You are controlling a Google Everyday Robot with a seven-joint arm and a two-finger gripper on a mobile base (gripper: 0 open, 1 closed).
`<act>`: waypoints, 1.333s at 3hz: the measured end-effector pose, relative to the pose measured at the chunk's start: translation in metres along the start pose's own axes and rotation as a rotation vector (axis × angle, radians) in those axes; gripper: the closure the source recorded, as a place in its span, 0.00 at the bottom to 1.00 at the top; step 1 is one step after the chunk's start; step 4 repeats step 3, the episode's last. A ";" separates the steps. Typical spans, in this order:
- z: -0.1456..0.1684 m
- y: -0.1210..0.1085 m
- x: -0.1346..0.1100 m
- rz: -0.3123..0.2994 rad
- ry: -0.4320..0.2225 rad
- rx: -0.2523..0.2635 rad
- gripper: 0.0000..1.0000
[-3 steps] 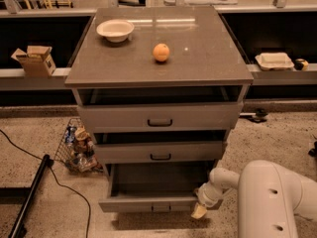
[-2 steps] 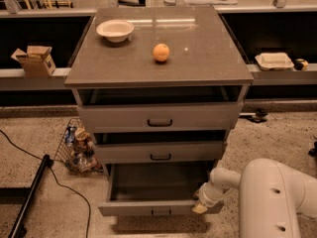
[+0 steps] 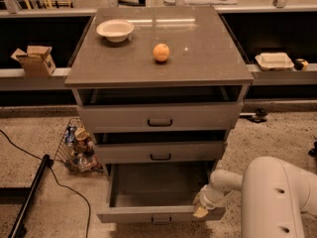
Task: Open bottom drawer
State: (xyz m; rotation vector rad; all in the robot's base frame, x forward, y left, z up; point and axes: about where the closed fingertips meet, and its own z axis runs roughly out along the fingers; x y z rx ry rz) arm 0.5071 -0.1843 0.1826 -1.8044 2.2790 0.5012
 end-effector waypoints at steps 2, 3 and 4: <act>-0.001 0.007 0.002 0.011 -0.002 0.001 0.00; 0.000 0.007 0.005 0.013 -0.016 -0.002 0.00; 0.000 0.007 0.005 0.013 -0.016 -0.002 0.00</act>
Offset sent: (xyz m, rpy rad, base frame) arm -0.0112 -0.0078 0.0017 0.0089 0.0018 -0.0335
